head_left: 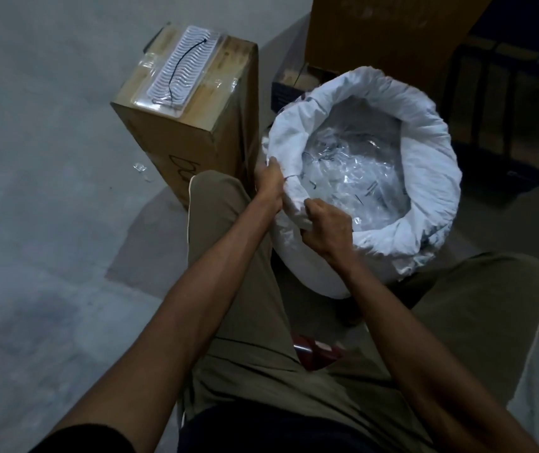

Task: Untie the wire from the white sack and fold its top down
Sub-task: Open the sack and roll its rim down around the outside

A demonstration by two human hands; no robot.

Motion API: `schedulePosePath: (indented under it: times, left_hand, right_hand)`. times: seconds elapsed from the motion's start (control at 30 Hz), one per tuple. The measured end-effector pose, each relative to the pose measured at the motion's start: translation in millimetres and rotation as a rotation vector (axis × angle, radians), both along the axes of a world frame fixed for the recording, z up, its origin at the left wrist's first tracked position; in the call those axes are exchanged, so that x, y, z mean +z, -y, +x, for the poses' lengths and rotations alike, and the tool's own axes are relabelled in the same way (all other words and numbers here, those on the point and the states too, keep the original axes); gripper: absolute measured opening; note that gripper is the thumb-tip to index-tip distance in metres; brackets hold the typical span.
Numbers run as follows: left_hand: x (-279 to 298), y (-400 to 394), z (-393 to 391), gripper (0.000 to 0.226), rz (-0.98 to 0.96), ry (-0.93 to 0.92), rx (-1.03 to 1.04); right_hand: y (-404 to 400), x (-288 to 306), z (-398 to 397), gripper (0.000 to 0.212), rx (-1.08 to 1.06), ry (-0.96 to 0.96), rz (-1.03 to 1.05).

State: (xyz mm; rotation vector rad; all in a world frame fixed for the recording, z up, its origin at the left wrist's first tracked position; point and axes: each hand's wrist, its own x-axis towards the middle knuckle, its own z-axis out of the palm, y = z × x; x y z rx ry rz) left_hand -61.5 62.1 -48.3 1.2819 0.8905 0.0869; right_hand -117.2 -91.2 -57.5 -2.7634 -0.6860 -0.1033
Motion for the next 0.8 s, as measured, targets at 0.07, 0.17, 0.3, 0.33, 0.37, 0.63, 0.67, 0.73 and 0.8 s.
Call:
schedulePosePath:
  times: [0.07, 0.17, 0.3, 0.33, 0.37, 0.63, 0.67, 0.73, 0.8]
  left_hand:
    - [-9, -18, -8, 0.041, -0.374, 0.173, -0.16]
    - [1, -19, -10, 0.056, -0.528, -0.074, -0.235]
    - [28, -4, 4, 0.05, -0.344, -0.166, -0.121]
    - [37, -4, 12, 0.05, -0.41, -0.189, -0.249]
    - [50, -6, 13, 0.049, -0.365, -0.321, -0.521]
    - [-6, -7, 8, 0.055, 0.666, -0.063, -0.284]
    - [-8, -10, 14, 0.05, 0.668, -0.1, -0.314]
    - [-11, -13, 21, 0.036, 0.568, -0.11, -0.277]
    - [-9, -18, 25, 0.032, 0.324, -0.067, -0.148]
  right_hand:
    - [5, 1, 11, 0.048, -0.05, -0.169, 0.236]
    - [4, 7, 23, 0.062, -0.078, -0.372, 0.523]
    - [-11, 6, 37, 0.059, -0.144, -0.421, 0.325]
    - [-16, 4, 39, 0.052, -0.172, -0.382, 0.307]
    - [-20, 3, 38, 0.046, -0.202, -0.345, 0.299]
    - [-51, -21, 9, 0.023, -0.126, -0.133, 0.081]
    - [-53, -23, 8, 0.028, -0.111, -0.122, 0.064]
    - [-51, -23, 9, 0.031, -0.087, -0.12, 0.081]
    - [-45, -25, 10, 0.034, -0.083, -0.151, 0.166]
